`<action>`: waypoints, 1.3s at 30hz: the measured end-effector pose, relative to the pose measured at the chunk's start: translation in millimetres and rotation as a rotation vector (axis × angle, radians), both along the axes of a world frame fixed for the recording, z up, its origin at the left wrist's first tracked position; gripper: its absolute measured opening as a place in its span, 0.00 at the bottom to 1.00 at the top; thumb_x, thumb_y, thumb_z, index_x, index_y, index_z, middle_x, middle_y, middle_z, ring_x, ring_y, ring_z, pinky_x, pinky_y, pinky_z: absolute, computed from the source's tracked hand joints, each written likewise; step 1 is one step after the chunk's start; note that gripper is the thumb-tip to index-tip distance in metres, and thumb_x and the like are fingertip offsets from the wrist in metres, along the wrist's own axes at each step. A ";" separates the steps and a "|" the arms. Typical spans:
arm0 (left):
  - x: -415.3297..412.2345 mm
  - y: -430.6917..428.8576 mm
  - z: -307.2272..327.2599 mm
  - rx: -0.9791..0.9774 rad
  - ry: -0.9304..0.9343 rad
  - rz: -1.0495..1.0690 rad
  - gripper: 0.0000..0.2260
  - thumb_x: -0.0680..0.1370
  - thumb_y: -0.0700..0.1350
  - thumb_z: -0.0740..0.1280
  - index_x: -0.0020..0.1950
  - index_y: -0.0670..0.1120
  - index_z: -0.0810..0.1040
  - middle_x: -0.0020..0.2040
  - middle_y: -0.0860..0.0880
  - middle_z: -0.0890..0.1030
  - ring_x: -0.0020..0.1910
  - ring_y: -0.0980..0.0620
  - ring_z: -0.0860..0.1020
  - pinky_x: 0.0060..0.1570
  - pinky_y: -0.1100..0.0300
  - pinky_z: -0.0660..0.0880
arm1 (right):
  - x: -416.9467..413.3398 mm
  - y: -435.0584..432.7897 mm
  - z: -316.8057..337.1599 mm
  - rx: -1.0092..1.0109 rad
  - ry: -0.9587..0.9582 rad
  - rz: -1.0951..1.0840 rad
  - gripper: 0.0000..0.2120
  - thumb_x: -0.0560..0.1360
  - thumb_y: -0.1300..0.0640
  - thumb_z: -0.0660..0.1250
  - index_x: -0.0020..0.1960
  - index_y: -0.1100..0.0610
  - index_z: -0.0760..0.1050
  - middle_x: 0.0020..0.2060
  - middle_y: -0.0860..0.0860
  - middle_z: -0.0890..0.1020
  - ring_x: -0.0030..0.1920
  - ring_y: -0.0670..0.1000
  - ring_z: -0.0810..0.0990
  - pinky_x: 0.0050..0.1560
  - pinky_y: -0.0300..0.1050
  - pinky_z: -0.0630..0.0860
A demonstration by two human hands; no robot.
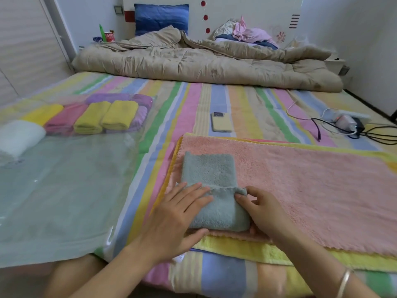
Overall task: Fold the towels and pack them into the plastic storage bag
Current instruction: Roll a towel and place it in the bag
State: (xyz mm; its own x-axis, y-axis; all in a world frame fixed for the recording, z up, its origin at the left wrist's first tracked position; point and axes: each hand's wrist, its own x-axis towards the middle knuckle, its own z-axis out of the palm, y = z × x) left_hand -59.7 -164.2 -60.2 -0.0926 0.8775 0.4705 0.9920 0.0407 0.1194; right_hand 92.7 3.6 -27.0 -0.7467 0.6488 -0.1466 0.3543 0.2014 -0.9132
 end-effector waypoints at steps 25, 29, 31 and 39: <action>-19.3 24.5 10.6 0.182 -0.225 0.344 0.22 0.66 0.45 0.77 0.58 0.47 0.74 0.56 0.51 0.74 0.57 0.50 0.73 0.57 0.59 0.69 | 8.0 22.2 -25.1 1.186 0.173 0.439 0.18 0.76 0.44 0.66 0.62 0.52 0.77 0.63 0.43 0.77 0.69 0.47 0.71 0.66 0.46 0.69; -24.3 23.1 8.9 0.204 0.076 -0.023 0.03 0.74 0.38 0.70 0.45 0.44 0.80 0.44 0.50 0.79 0.47 0.47 0.78 0.54 0.54 0.72 | 7.2 30.6 -28.6 1.141 0.076 0.549 0.26 0.75 0.38 0.65 0.67 0.51 0.74 0.67 0.42 0.75 0.72 0.43 0.66 0.71 0.46 0.64; -31.0 16.9 0.7 0.179 -0.003 -0.087 0.06 0.78 0.45 0.68 0.49 0.45 0.82 0.47 0.51 0.82 0.49 0.49 0.79 0.56 0.53 0.73 | 6.8 33.1 -28.6 1.074 0.097 0.530 0.24 0.75 0.43 0.65 0.68 0.51 0.73 0.66 0.42 0.75 0.70 0.41 0.68 0.71 0.45 0.65; -21.8 10.2 9.1 0.140 -0.508 0.177 0.16 0.68 0.54 0.68 0.55 0.57 0.77 0.45 0.62 0.79 0.45 0.63 0.77 0.45 0.62 0.74 | -8.3 22.4 -16.5 0.664 0.250 0.120 0.11 0.76 0.45 0.58 0.55 0.44 0.74 0.40 0.40 0.81 0.38 0.42 0.79 0.35 0.41 0.73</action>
